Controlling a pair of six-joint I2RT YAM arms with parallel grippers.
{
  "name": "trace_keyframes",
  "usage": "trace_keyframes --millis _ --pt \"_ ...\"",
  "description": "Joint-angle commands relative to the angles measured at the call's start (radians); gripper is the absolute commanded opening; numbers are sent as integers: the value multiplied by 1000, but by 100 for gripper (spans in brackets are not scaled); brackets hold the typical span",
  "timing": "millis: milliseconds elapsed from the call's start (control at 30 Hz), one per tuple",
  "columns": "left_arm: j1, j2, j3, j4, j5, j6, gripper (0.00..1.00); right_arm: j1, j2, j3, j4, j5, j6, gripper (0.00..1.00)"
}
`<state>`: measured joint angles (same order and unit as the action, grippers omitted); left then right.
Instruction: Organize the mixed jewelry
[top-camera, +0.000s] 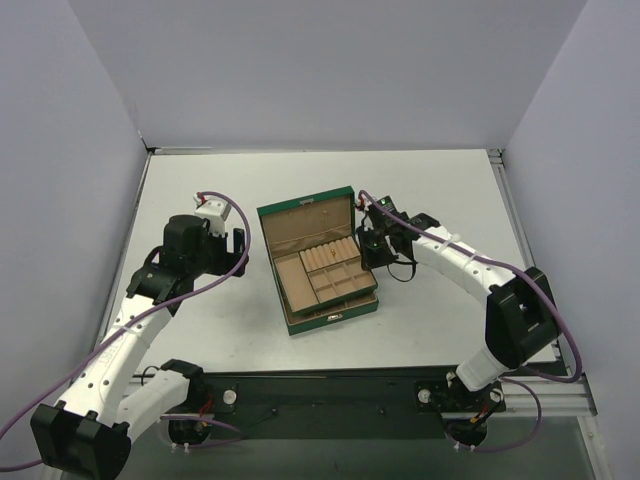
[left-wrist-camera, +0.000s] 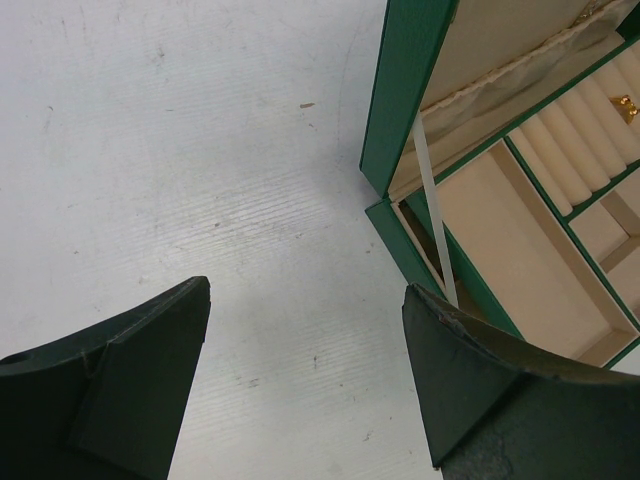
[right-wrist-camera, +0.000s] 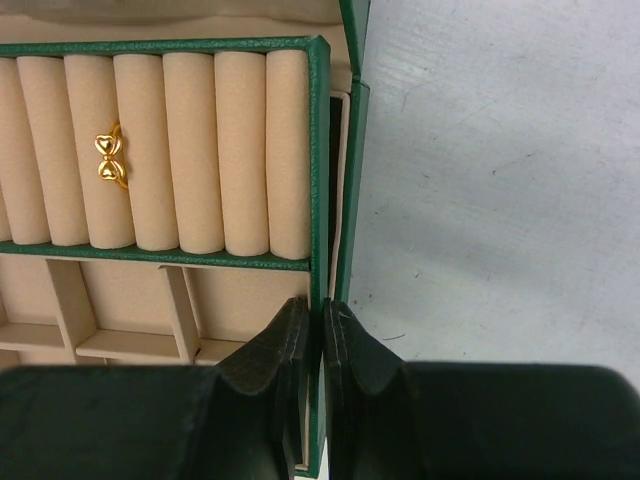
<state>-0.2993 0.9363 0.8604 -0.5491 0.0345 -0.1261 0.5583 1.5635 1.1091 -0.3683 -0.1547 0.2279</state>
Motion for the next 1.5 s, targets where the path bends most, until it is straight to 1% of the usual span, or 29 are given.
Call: trace_keyframes --millis 0,567,1067,1467 --pt "5 -2 8 31 1 8 88 9 6 15 20 32 37 0" --pt "5 -1 6 32 5 6 88 28 -33 -29 0 38 51 0" --pt "5 -1 8 32 2 6 88 38 -29 -35 -6 40 53 0" --pt "3 -2 6 31 4 6 88 43 -79 -45 -14 64 59 0"
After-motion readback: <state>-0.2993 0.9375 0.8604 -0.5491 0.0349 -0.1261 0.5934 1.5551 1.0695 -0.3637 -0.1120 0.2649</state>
